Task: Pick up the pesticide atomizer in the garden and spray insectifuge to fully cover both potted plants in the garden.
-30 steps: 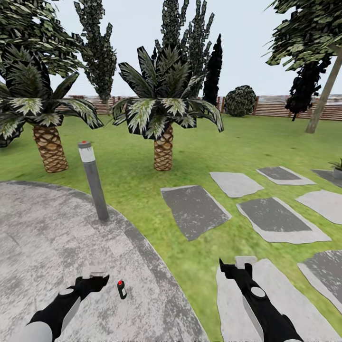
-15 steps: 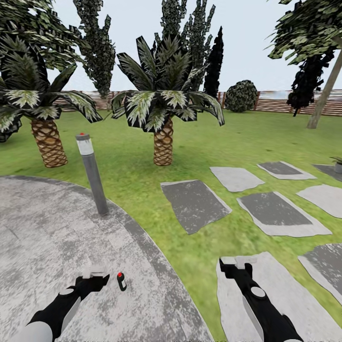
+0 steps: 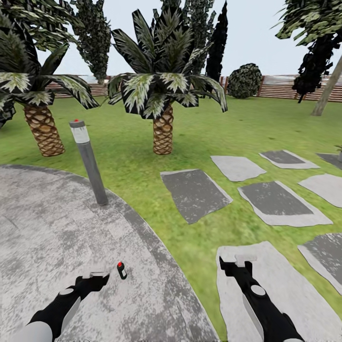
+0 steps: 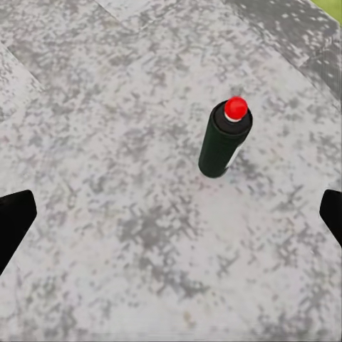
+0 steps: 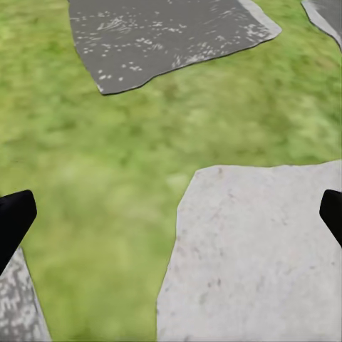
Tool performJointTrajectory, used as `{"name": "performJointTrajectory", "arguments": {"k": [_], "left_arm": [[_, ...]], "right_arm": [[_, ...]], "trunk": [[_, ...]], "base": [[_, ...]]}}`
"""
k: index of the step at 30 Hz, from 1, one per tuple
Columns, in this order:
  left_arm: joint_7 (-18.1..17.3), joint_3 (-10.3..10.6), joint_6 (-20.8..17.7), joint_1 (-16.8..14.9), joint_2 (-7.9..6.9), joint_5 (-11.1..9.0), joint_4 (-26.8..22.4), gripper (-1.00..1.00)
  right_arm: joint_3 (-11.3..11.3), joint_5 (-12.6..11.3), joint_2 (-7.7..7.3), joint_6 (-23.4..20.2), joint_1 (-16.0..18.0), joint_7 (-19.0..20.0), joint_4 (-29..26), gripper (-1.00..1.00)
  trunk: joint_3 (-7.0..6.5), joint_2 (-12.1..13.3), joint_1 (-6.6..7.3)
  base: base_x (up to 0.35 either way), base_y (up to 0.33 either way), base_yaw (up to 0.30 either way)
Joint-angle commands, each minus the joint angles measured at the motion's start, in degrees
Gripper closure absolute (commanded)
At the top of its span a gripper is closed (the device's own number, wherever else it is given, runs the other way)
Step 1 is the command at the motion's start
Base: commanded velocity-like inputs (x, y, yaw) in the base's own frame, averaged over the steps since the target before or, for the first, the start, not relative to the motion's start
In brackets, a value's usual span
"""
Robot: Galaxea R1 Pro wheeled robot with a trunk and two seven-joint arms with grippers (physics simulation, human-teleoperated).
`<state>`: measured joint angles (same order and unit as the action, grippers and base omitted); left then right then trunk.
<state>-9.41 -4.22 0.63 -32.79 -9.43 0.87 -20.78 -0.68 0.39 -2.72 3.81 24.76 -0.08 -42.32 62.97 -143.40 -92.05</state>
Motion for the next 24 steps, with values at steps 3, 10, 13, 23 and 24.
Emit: {"name": "performJointTrajectory", "arguments": {"k": [3, 10, 13, 23, 24], "left_arm": [[-0.44, -0.44, 0.09, -0.02, 0.07, 0.09, 0.07, -1.0], [-0.44, -0.44, 1.45, 0.01, 0.1, 0.09, 0.14, -1.0], [-0.44, -0.44, 2.71, 0.01, 0.14, 0.09, 0.19, -1.0], [-0.44, 0.19, 8.68, 0.04, 0.2, 2.48, 1.54, -1.0], [-0.42, 0.18, 8.97, 0.03, 0.2, 2.57, 1.79, -1.0]], "right_arm": [[0.02, 0.05, 0.0, 0.15, 0.02, -0.01, -0.31, -1.0], [0.07, 0.09, -0.01, 0.15, 0.02, -0.01, -0.4, -1.0], [0.06, 0.1, -0.01, 0.15, 0.02, -0.01, -0.4, -1.0], [0.07, 0.12, -0.01, 0.15, 0.02, -0.01, -0.35, -1.0], [0.07, 0.13, -0.01, 0.15, 0.02, -0.01, -0.34, -1.0]], "trunk": [[0.75, -0.06, -0.06], [2.32, -0.16, -0.24], [2.98, -0.2, -0.32], [5.2, -0.33, -0.58], [5.42, -0.34, -0.6]], "base": [[0.0, 0.0, 0.0], [0.0, 0.0, 0.0], [0.0, 0.0, 0.0], [0.0, 0.0, 0.0], [0.0, 0.0, 0.0]]}}
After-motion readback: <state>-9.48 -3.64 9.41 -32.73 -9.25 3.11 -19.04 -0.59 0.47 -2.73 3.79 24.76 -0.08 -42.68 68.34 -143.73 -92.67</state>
